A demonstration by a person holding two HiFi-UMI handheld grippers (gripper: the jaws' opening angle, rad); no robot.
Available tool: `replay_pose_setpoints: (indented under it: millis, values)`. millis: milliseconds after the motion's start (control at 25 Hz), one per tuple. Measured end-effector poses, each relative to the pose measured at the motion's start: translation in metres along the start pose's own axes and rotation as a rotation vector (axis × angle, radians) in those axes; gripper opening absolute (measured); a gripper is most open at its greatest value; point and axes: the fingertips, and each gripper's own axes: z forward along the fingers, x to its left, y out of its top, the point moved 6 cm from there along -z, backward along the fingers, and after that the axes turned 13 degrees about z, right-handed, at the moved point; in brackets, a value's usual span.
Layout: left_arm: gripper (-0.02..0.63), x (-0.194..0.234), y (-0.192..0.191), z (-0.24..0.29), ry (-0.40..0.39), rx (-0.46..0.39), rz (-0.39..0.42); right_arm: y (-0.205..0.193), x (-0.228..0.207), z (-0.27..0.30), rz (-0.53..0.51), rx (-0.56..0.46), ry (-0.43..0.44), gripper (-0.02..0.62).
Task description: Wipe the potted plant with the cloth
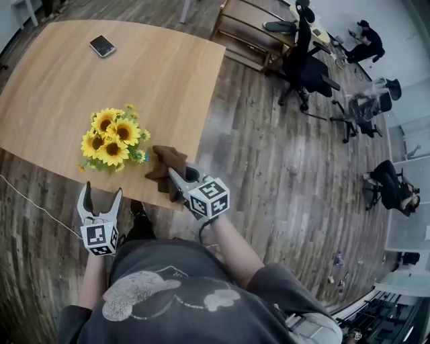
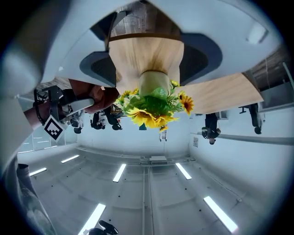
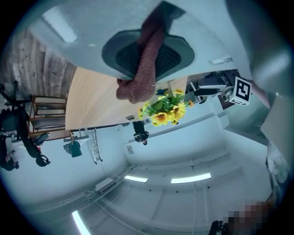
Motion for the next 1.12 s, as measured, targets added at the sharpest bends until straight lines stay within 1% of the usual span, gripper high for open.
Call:
replay_pose_setpoints:
  millis: [160, 280, 400, 520, 640, 800, 920, 1120]
  values:
    - [0.454, -0.021, 0.016, -0.028, 0.086, -0.045, -0.016, -0.005, 0.004, -0.04, -0.018, -0.026, 0.046, 0.051]
    - [0.445, -0.04, 0.029, -0.051, 0.134, -0.088, -0.027, -0.01, 0.005, -0.069, -0.026, -0.045, 0.079, 0.051]
    - [0.408, -0.057, 0.043, -0.082, 0.181, -0.135, -0.043, -0.018, 0.016, -0.098, -0.05, -0.061, 0.119, 0.051]
    - [0.378, -0.075, 0.061, -0.116, 0.219, -0.177, -0.048, -0.032, 0.026, -0.125, -0.058, -0.056, 0.157, 0.051]
    - [0.359, -0.094, 0.075, -0.142, 0.225, -0.211, -0.052, -0.05, 0.028, -0.145, -0.054, -0.046, 0.168, 0.051]
    - [0.356, -0.103, 0.08, -0.17, 0.232, -0.23, -0.049, -0.067, 0.035, -0.161, -0.033, -0.048, 0.176, 0.051]
    - [0.353, -0.108, 0.094, -0.184, 0.228, -0.221, -0.042, -0.071, 0.041, -0.172, -0.015, -0.062, 0.175, 0.051]
    - [0.351, -0.109, 0.098, -0.193, 0.22, -0.239, -0.054, -0.07, 0.049, -0.185, 0.001, -0.087, 0.151, 0.049]
